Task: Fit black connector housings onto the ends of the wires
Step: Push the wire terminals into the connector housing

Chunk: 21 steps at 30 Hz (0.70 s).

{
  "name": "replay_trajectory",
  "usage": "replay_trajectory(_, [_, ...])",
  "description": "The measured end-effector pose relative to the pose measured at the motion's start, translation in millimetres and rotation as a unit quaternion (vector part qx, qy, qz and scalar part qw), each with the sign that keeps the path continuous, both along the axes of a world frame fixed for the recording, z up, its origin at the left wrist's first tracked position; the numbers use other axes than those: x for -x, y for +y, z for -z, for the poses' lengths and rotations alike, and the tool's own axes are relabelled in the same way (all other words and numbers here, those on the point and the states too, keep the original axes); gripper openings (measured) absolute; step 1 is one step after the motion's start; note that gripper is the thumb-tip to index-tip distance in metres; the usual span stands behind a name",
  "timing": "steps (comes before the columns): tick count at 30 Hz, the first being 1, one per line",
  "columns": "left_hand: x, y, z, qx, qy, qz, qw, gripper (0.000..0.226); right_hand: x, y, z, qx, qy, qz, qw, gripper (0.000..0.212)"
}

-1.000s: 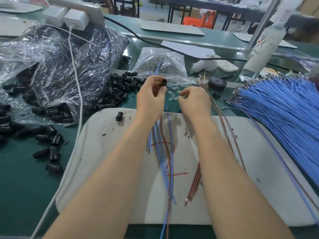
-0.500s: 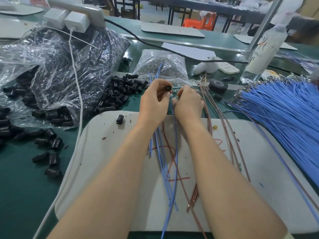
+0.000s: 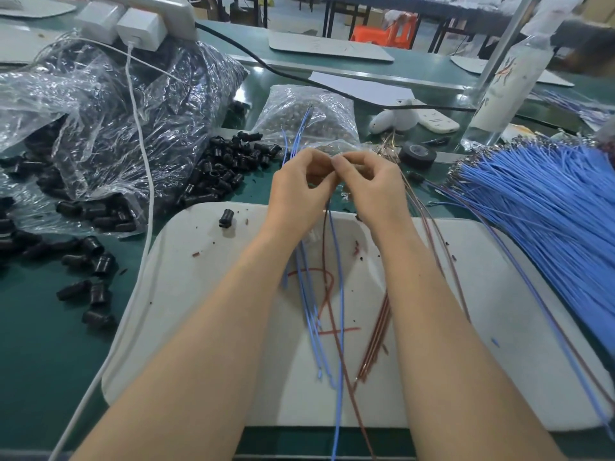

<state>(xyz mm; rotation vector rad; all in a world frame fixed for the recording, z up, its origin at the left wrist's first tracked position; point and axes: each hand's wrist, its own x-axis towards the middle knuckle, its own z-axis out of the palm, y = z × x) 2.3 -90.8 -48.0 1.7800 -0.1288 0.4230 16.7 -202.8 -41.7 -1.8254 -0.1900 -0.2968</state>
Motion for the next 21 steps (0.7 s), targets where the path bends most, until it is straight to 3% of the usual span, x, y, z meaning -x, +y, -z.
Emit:
replay_trajectory(7, [4, 3, -4, -0.017, 0.081, 0.097, 0.992, 0.004, 0, -8, 0, -0.173, 0.103, 0.006, 0.98, 0.024])
replay_trajectory(11, [6, 12, -10, 0.049, 0.136, 0.153, 0.978, 0.01, -2, -8, -1, -0.225, 0.127, -0.007, 0.966, 0.034])
replay_trajectory(14, [7, 19, -12, 0.086, 0.179, 0.198, 0.96, 0.013, -3, -8, 0, -0.238, 0.132, -0.009, 0.962, 0.041])
replay_trajectory(18, [5, 17, -9, -0.032, 0.143, 0.134, 0.98, 0.007, -5, -10, 2, -0.226, 0.124, 0.013, 0.966, 0.042])
replay_trajectory(21, [5, 11, -6, -0.042, 0.125, 0.111, 0.985, 0.005, -5, -10, 2, -0.197, 0.111, 0.017, 0.974, 0.037])
